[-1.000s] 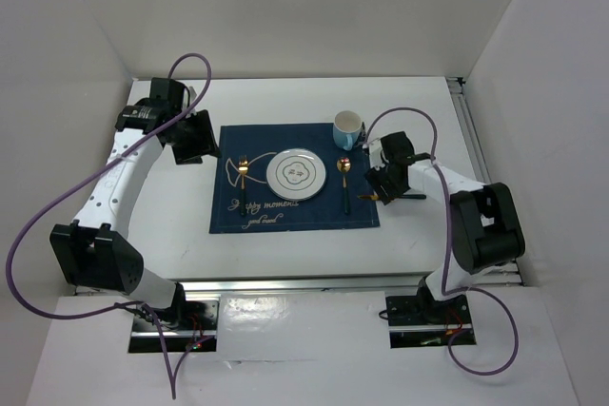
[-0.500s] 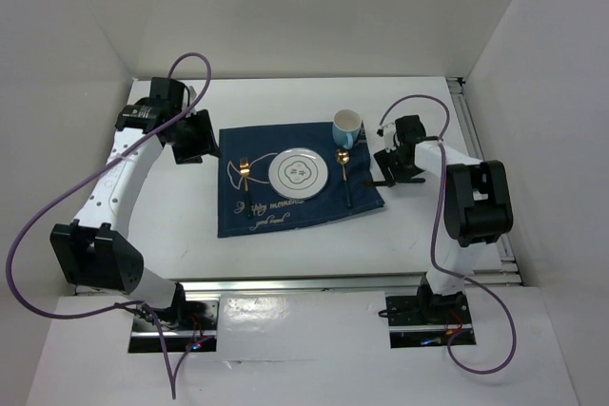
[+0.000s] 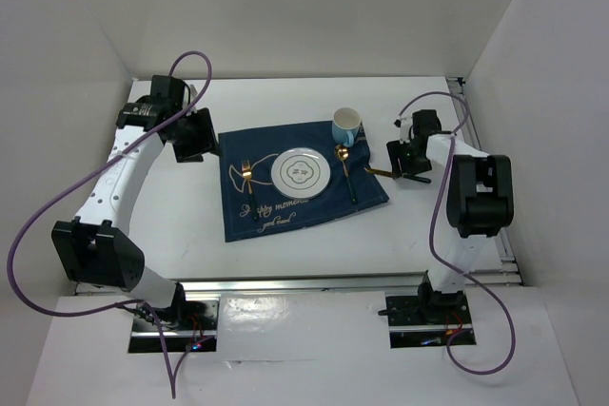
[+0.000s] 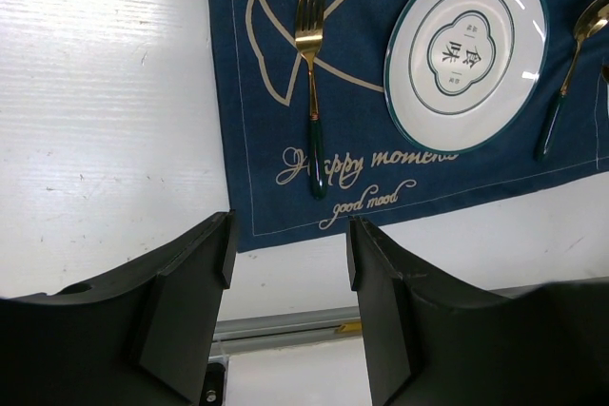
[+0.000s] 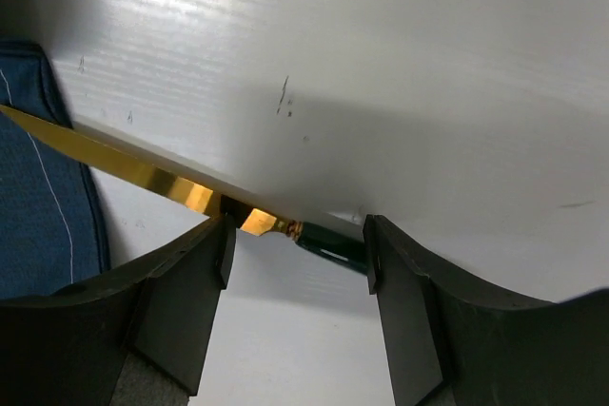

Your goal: Set the dinner table for one person

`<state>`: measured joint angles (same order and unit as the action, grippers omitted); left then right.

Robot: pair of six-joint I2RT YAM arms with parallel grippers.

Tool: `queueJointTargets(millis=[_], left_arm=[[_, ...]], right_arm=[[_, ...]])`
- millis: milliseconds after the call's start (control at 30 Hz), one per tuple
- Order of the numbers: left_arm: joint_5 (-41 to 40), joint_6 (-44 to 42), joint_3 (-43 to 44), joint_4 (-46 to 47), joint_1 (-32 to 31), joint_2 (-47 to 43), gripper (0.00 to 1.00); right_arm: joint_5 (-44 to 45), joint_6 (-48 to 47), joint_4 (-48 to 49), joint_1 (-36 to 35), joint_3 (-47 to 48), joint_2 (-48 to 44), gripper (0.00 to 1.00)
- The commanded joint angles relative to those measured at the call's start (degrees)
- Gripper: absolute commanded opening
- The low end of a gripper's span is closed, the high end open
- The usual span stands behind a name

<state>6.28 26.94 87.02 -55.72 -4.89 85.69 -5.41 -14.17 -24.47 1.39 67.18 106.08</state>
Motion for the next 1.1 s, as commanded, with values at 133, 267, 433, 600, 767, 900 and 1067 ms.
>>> queueJointTargets(millis=[133, 267, 433, 600, 767, 900, 1067], left_arm=[[1.36, -1.19, -0.62, 1.58, 0.31, 0.27, 0.66], [1.36, -0.57, -1.95, 2.20, -0.82, 0.79, 0.66], [1.36, -0.04, -1.95, 3.34, -3.19, 1.32, 0.66], [-0.56, 2.50, -5.26, 5.09, -5.66, 3.34, 0.66], [-3.99, 9.43, -15.55, 10.19, -6.89, 5.18, 0.66], [-6.10, 13.93, -21.80, 14.75, -6.19, 6.33, 0.61], [-7.34, 15.16, -21.81, 16.17, -6.19, 12.65, 0.52]], right_arm=[[-1.36, 0.81, -3.73, 0.11, -4.07, -4.04, 0.66], [-0.30, 2.57, -6.28, 0.11, -5.30, -5.36, 0.65], [-6.63, 6.08, -10.94, 1.69, -4.25, -6.50, 0.50], [-7.25, 7.58, -13.41, 1.69, -5.82, -9.48, 0.34], [-6.72, 8.81, -14.55, 2.82, -7.93, -14.40, 0.24], [-5.31, 10.04, -14.03, 2.83, -9.08, -17.48, 0.11], [-4.79, 11.18, -13.50, 2.83, -9.70, -17.49, 0.00]])
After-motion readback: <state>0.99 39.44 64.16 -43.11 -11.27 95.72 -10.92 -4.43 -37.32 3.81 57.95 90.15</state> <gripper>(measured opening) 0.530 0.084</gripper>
